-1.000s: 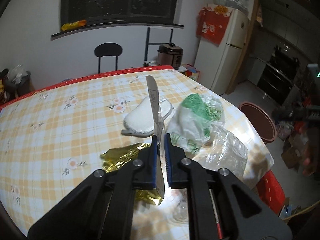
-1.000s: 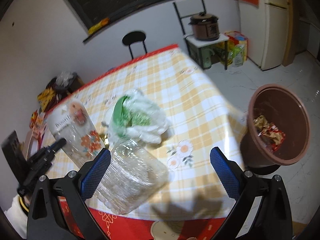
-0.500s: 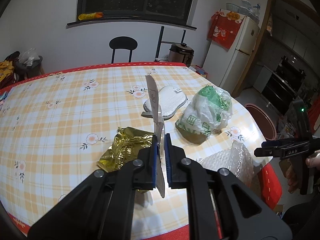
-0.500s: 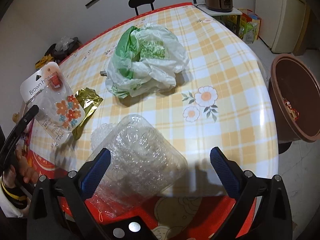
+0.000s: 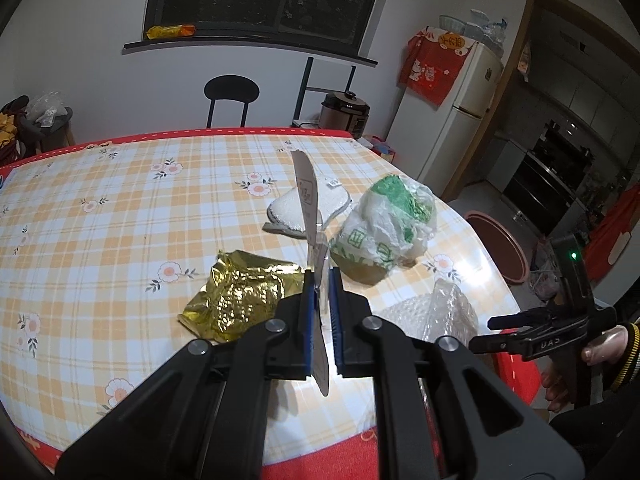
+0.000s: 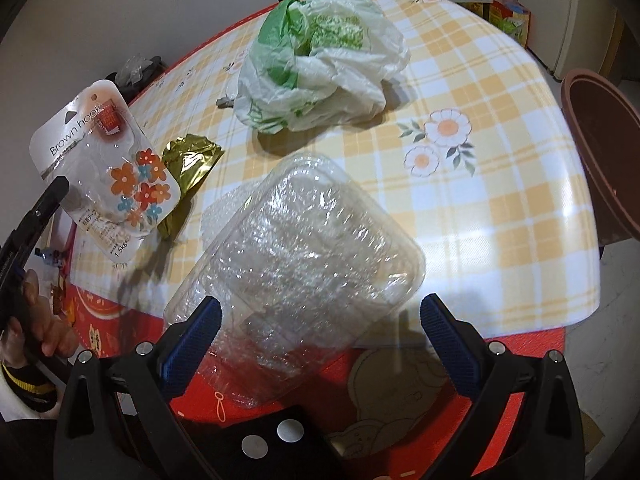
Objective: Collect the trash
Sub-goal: 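Grasp the narrow clear plastic tray with the right tool while the left tool holds the knife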
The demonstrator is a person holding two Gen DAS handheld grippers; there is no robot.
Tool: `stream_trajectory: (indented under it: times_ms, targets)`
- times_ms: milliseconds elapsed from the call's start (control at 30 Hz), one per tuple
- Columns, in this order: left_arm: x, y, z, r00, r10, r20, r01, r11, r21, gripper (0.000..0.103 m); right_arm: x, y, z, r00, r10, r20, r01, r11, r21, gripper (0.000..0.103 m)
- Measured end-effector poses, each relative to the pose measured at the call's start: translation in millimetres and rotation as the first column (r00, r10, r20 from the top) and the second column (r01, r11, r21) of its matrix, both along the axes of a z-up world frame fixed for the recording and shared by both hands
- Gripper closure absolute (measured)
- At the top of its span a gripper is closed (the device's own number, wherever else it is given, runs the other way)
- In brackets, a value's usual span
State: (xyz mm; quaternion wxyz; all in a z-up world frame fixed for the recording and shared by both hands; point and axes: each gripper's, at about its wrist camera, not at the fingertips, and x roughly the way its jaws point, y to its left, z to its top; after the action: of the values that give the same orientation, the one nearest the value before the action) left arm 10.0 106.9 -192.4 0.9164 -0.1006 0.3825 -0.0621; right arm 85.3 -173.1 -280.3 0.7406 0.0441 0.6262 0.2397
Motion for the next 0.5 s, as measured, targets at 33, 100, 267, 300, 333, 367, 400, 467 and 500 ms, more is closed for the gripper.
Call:
stream_trajectory:
  times_ms: [33,100,267,300,333,367,400,467,500]
  targets:
    - [-2,-1,-1,1.000,-0.004,-0.003,0.004,1.000,0.003,0.092,-2,1,-3,1.000,-0.003,-0.008,0.004,1.000,0.005,0.005]
    - [-5,-1,-4,1.000,-0.011,-0.013,0.011,1.000,0.004,0.092,-5,3,-6,1.000,-0.006,-0.021,0.006,1.000,0.013,0.005]
    - [-11,-4,-6,0.999,-0.026,-0.021,0.026,1.000,0.011,0.092,-12,5,-19,0.998,-0.033,-0.060,0.035,0.999,0.023,0.005]
    - [-12,-4,-6,0.999,-0.028,-0.019,0.028,1.000,0.011,0.092,-11,5,-21,0.997,-0.038,-0.067,0.040,0.999,0.025,0.005]
    - [-13,-4,-5,0.999,-0.030,-0.017,0.030,1.000,0.010,0.092,-11,5,-24,0.996,-0.046,-0.077,0.048,0.998,0.027,0.005]
    - [-13,-4,-5,0.999,-0.030,-0.016,0.030,1.000,0.010,0.092,-11,4,-26,0.995,-0.050,-0.083,0.053,0.998,0.029,0.005]
    - [-14,-4,-5,0.999,-0.029,-0.014,0.029,1.000,0.010,0.092,-11,3,-28,0.994,-0.054,-0.090,0.057,0.998,0.031,0.005]
    - [-14,-3,-5,1.000,-0.027,-0.015,0.027,1.000,0.008,0.092,-10,3,-32,0.993,-0.061,-0.103,0.065,0.997,0.041,0.005]
    - [-14,-3,-5,1.000,-0.024,-0.016,0.024,1.000,0.007,0.092,-9,3,-33,0.992,-0.060,-0.107,0.065,0.997,0.044,0.005]
